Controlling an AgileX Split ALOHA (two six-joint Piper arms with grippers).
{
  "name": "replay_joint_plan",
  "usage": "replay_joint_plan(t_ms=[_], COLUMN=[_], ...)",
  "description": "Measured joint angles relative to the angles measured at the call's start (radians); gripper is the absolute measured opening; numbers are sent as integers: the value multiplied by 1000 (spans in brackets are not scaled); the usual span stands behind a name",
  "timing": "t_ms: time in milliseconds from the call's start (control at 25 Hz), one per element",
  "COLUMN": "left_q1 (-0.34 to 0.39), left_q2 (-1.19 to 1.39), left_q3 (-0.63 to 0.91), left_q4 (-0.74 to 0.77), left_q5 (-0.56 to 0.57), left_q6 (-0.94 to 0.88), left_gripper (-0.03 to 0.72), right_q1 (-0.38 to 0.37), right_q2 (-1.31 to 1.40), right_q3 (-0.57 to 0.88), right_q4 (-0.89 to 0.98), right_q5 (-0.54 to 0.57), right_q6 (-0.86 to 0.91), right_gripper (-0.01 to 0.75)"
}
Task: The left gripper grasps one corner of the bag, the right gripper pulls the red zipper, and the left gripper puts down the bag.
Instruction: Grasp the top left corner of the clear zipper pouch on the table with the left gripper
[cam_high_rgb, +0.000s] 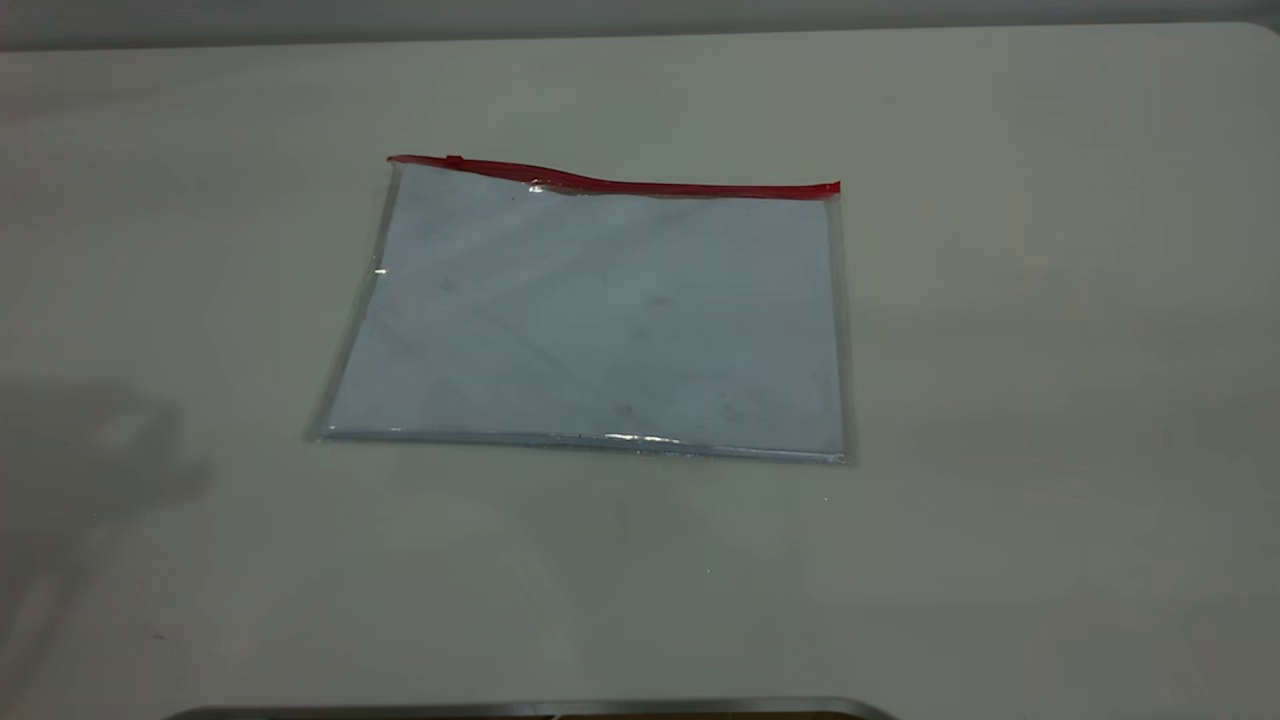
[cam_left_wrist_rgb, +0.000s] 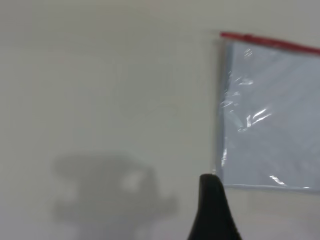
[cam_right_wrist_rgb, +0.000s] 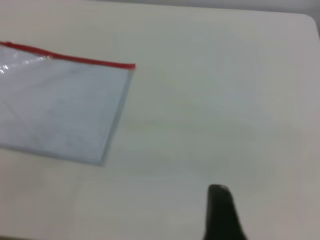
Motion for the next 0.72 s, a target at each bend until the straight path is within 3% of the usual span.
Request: replay_joint_plan(t_ms=[120,280,720], left_q1=[0,0,0], left_q2=[155,340,742], left_q3=[-60,-164,-451], left_q4=[-2,-56,-475], left_q5=[-15,-25,48], left_q6=[37,114,574], left_gripper=[589,589,589], right_q1=[0,0,0], right_q2=[168,414,938], right_q3=[-44,-119,-267], right_q4=[5,13,113], right_q5=[-93,-209,-333], right_q6=[2,4,-71], right_gripper=[583,584,582])
